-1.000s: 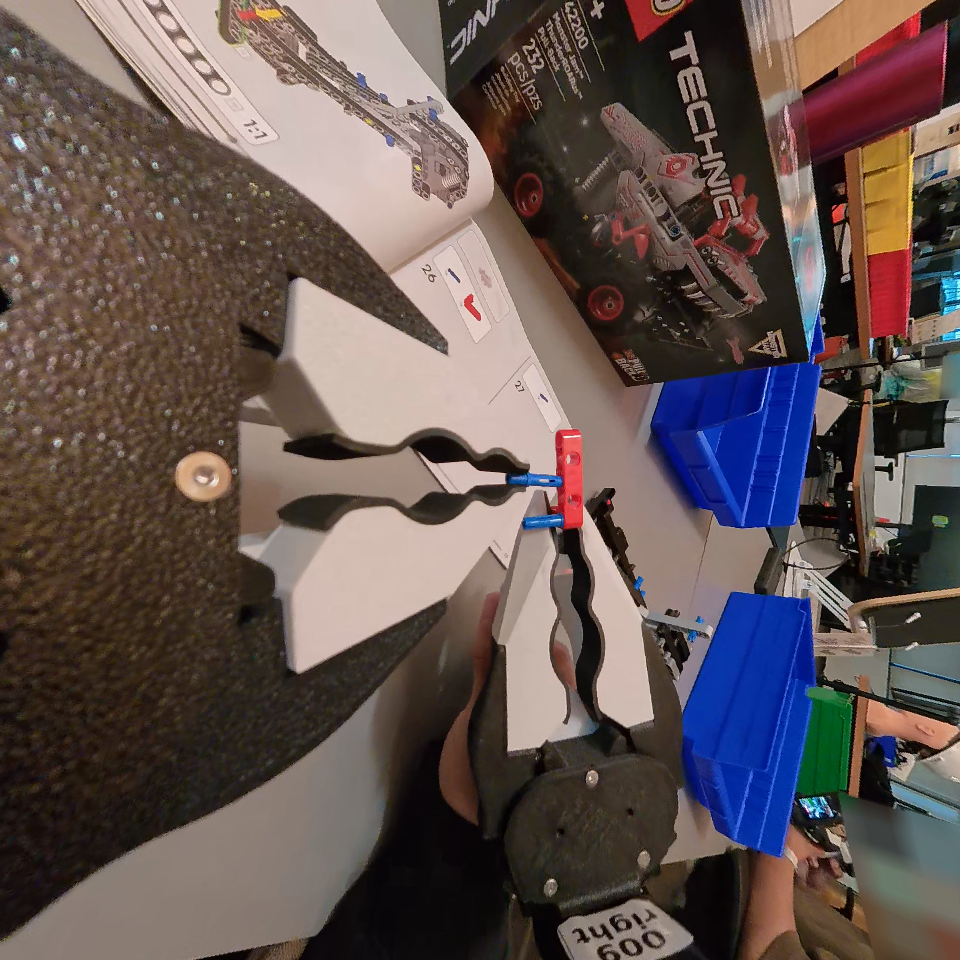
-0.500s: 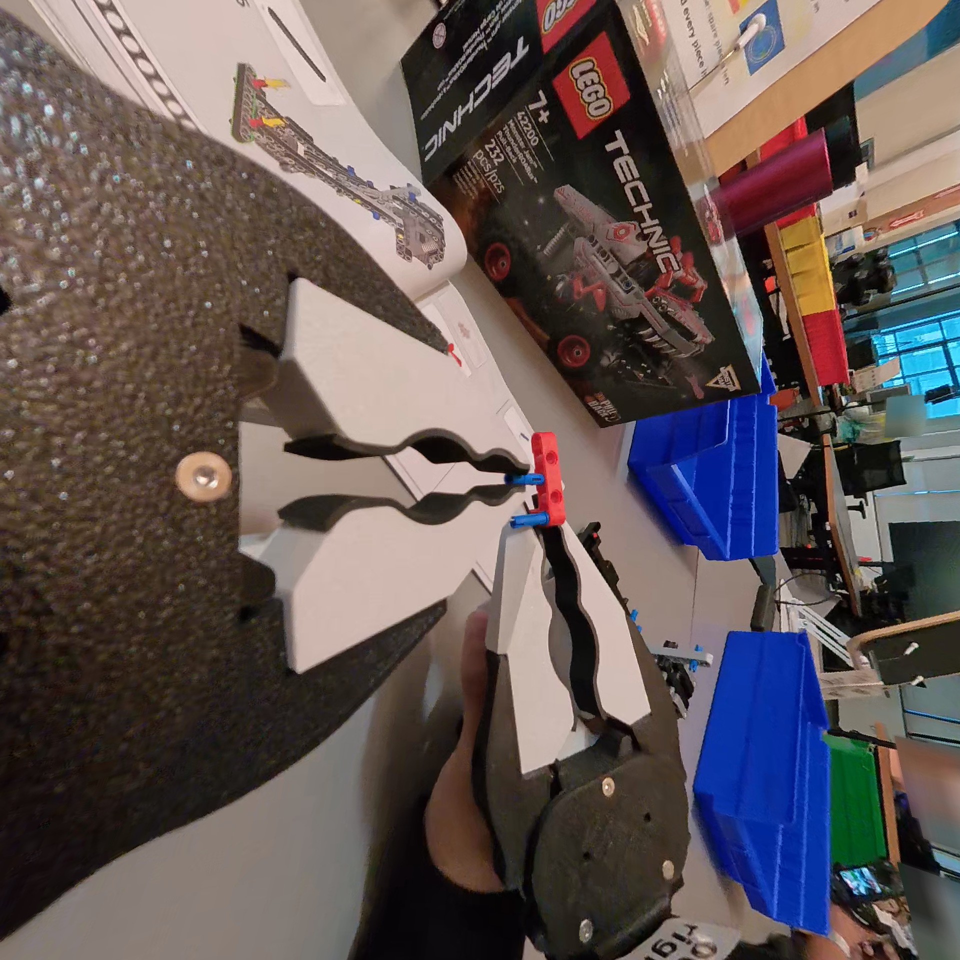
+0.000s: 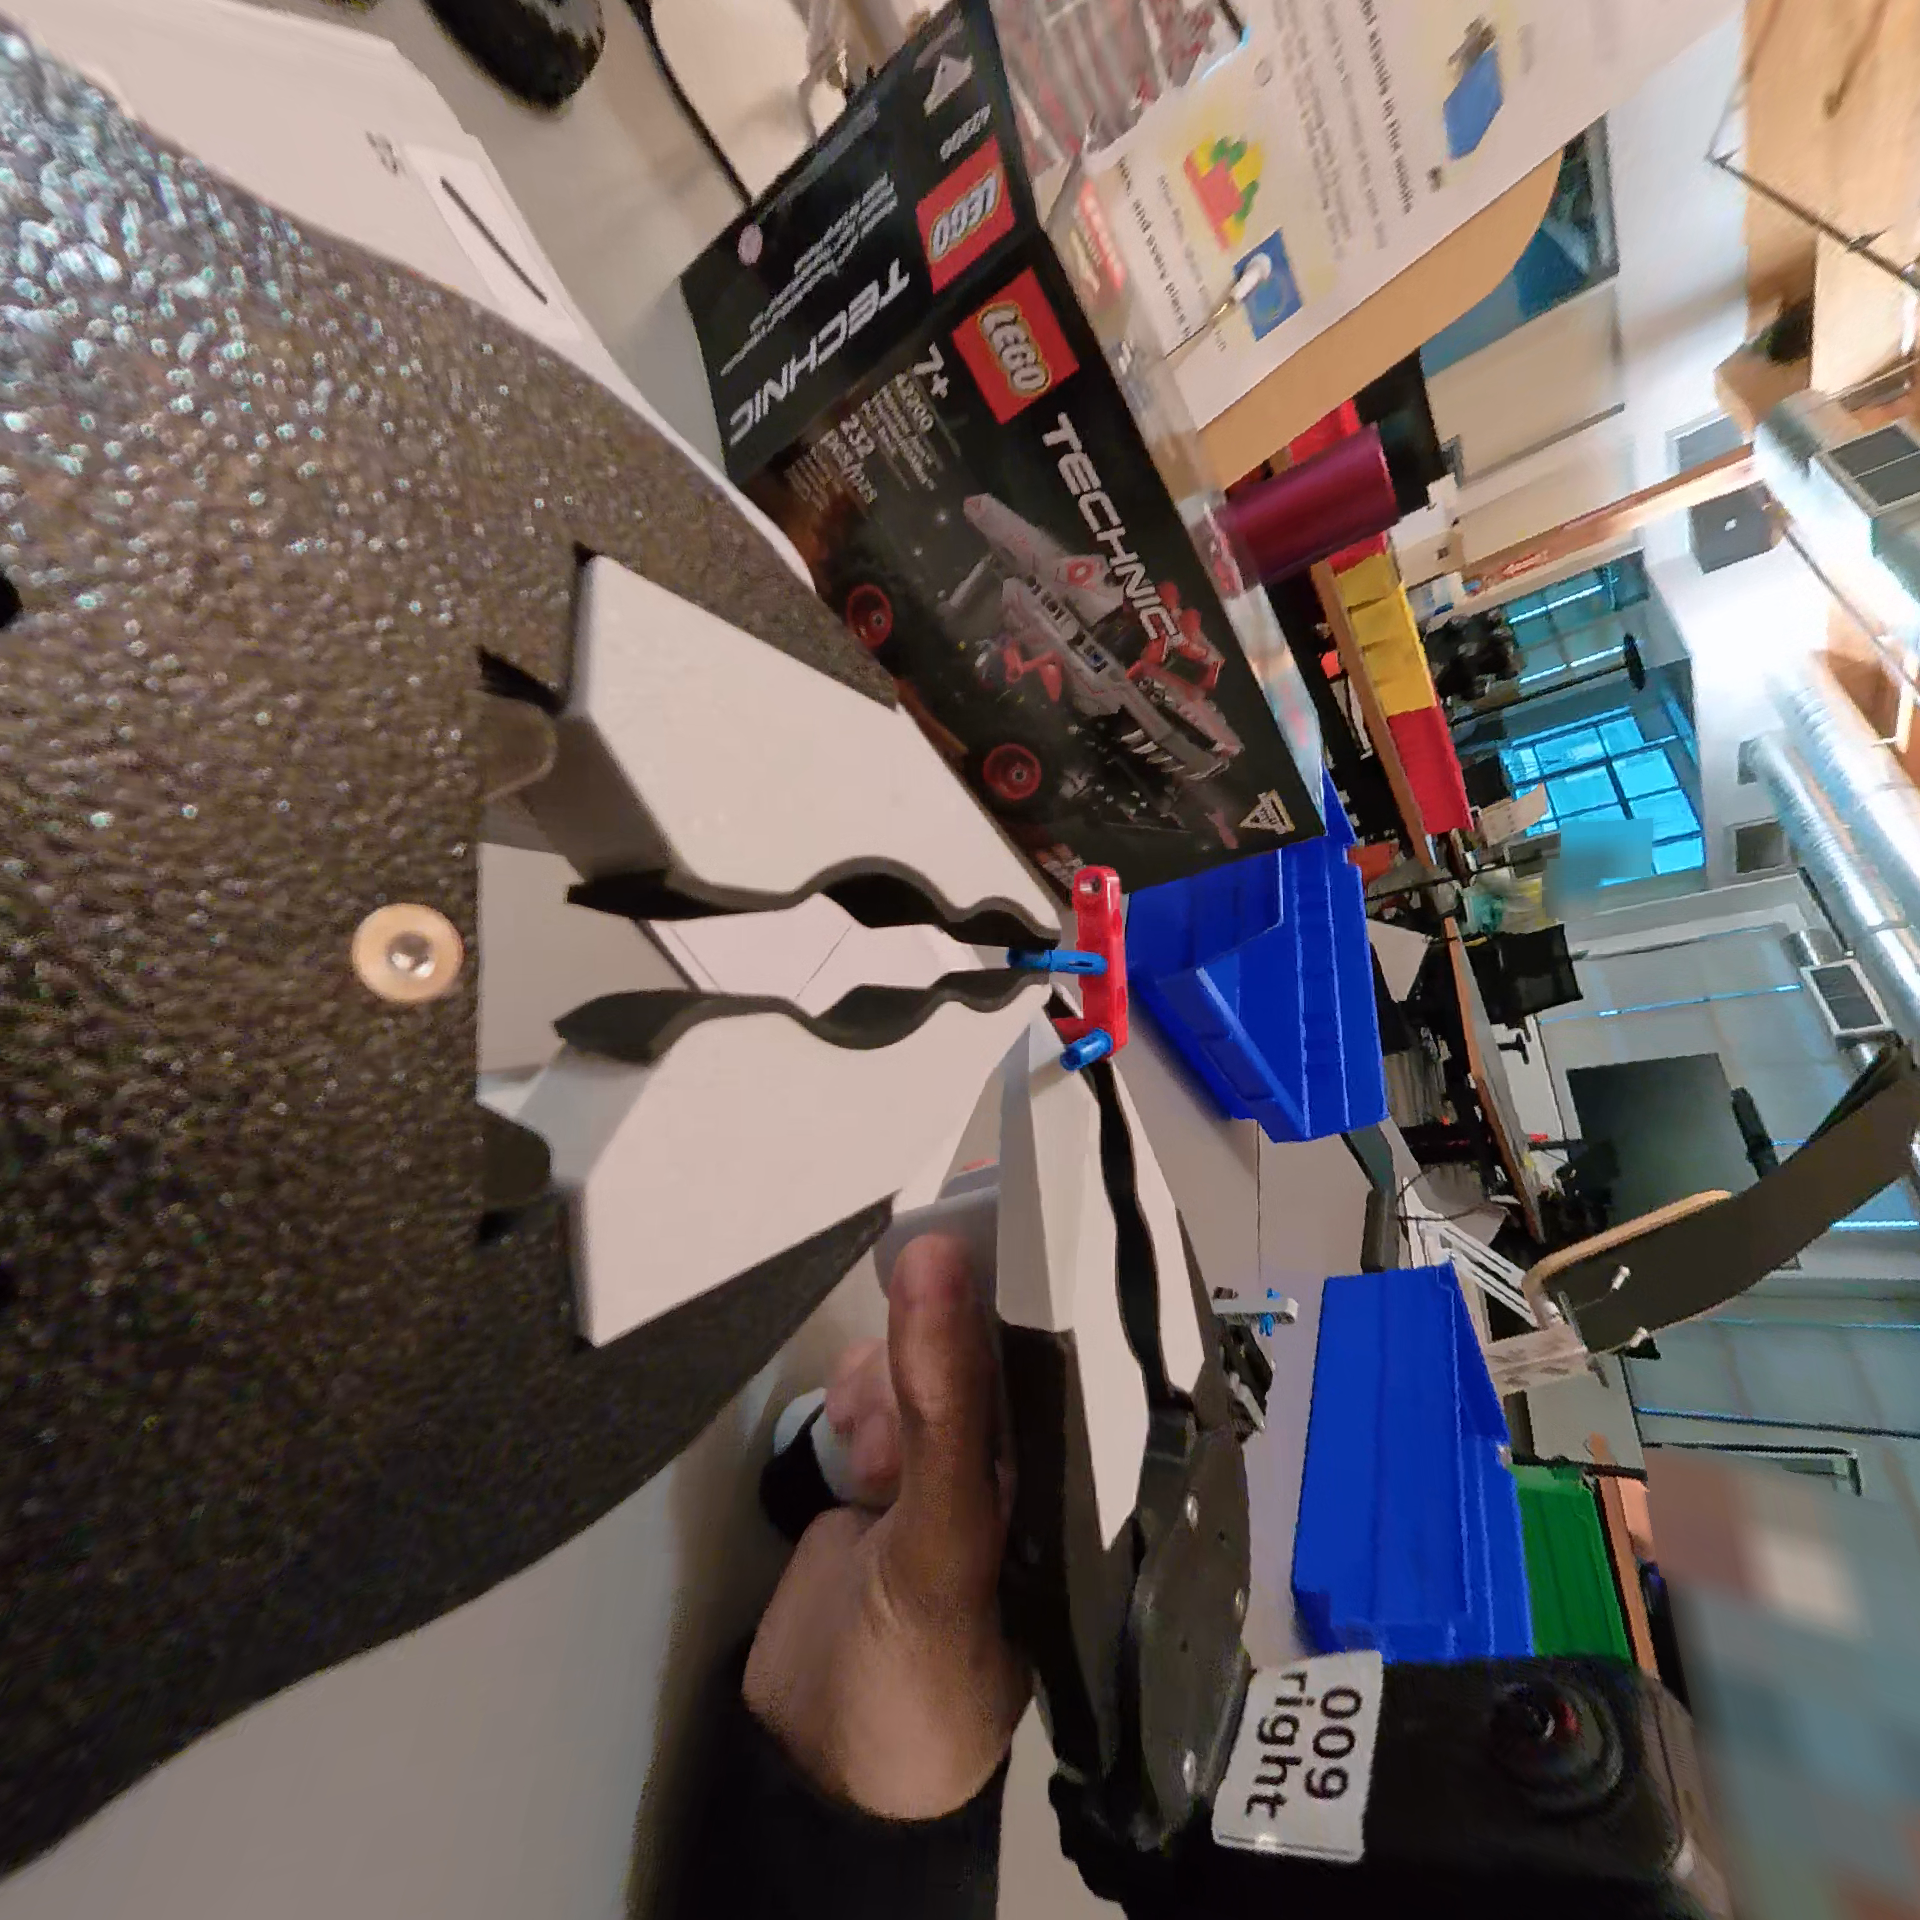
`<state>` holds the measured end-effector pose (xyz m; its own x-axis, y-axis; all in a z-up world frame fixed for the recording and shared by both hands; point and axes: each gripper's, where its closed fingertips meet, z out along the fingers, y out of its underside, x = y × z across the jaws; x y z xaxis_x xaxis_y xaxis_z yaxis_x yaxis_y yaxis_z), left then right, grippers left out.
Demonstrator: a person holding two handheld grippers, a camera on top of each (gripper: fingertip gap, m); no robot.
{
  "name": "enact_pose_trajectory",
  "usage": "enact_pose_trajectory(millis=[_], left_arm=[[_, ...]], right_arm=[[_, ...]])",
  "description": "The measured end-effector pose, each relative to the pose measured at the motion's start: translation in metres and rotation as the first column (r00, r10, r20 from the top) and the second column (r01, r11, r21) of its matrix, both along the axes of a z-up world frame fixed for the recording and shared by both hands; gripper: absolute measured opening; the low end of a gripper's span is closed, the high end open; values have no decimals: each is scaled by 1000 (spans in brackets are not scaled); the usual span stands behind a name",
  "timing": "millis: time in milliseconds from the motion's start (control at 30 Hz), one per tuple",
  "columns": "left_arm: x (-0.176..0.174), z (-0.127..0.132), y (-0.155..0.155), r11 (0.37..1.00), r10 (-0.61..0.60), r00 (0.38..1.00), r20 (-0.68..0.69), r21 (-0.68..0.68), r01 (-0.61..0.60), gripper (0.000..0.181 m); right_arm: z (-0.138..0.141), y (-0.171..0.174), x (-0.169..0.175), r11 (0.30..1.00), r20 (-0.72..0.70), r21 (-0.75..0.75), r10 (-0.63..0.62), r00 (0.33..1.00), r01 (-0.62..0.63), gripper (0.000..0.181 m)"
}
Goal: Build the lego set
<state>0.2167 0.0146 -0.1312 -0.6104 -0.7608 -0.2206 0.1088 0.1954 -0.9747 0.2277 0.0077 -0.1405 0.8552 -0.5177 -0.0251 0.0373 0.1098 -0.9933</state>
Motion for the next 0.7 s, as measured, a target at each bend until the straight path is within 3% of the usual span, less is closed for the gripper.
enact_pose_trajectory(millis=[167,500,567,700], left_arm=[[-3,5,1,997,31,997,74,66,-36,1],[-5,10,0,962,-107,991,-81,-261,83,0],[-3,7,1,963,-102,991,-90,-258,75,0],[-3,8,4,985,-48,998,-30,-167,43,0]], right_arm=[[2,2,-1,1000,39,-2,-24,999,24,6],[9,0,-4,996,146,-28,-83,986,88,6],[12,9,-16,998,203,-53,-23,979,34,6],[11,15,-15,969,325,-145,-146,934,202,6]])
